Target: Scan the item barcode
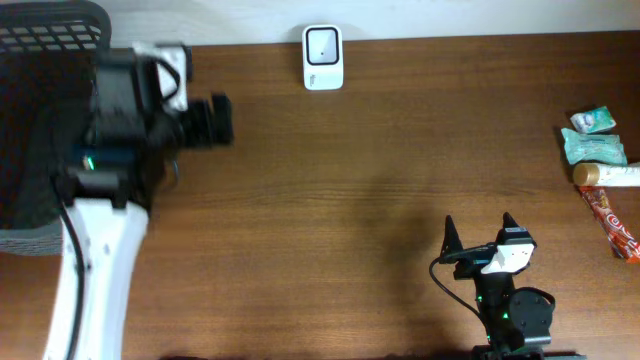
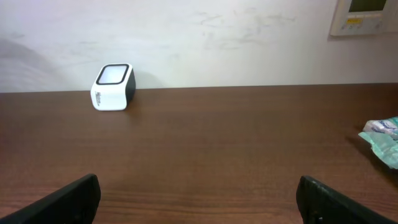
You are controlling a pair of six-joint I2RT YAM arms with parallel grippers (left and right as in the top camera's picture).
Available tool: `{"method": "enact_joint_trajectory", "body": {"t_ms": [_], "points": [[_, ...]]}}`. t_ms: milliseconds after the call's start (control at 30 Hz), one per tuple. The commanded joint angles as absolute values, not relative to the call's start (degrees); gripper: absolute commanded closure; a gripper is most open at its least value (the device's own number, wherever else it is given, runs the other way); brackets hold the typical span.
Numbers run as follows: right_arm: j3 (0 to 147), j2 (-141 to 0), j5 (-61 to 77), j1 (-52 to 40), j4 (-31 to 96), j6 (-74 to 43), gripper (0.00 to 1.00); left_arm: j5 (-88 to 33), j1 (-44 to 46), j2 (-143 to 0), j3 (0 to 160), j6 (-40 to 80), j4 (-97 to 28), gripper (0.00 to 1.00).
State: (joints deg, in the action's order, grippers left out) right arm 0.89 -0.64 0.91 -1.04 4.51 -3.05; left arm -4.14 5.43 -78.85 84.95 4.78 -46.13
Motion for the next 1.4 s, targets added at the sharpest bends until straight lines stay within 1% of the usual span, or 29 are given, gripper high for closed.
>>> {"method": "enact_joint_trajectory", "body": {"t_ms": [0, 200, 367, 700, 867, 1000, 1100, 1167, 1367], "points": [[0.3, -0.2, 0.0, -0.6, 4.6, -3.2, 0.01, -4.8, 5.6, -67.7, 67.1, 3.1, -37.1, 0.01], [0.3, -0.2, 0.0, -0.6, 4.6, -3.2, 0.01, -4.7, 5.6, -44.4, 40.1, 3.1, -27.1, 0.01], [0.3, -0.2, 0.0, -0.6, 4.6, -3.2, 0.01, -4.7, 5.6, -28.4, 26.3, 3.1, -20.4, 0.01], [0.3, -0.2, 0.0, -0.6, 4.6, -3.2, 0.01, -4.7, 3.4, -15.5, 6.9, 3.2, 3.6, 0.01], [0.3, -0.2, 0.0, -0.6, 4.6, -3.2, 0.01, -4.8, 0.7, -7.7, 0.5, 3.2, 5.1, 0.01], [0.3, -0.2, 0.0, -0.6, 4.6, -3.2, 0.01, -4.6, -1.0, -4.1, 0.5, 3.6, 3.7, 0.01], [0.3, -0.2, 0.0, -0.6, 4.6, -3.2, 0.01, -4.0, -1.8, -0.1, 0.5, 3.6, -2.0, 0.01], [0.3, -0.2, 0.0, -0.6, 4.6, -3.2, 0.02, -3.2, -1.8, -0.3, 0.5, 3.6, -4.6, 0.01], [0.3, -0.2, 0.0, -0.6, 4.6, -3.2, 0.01, 0.8, -1.8, -0.3, 0.5, 2.6, -4.9, 0.01]]}}
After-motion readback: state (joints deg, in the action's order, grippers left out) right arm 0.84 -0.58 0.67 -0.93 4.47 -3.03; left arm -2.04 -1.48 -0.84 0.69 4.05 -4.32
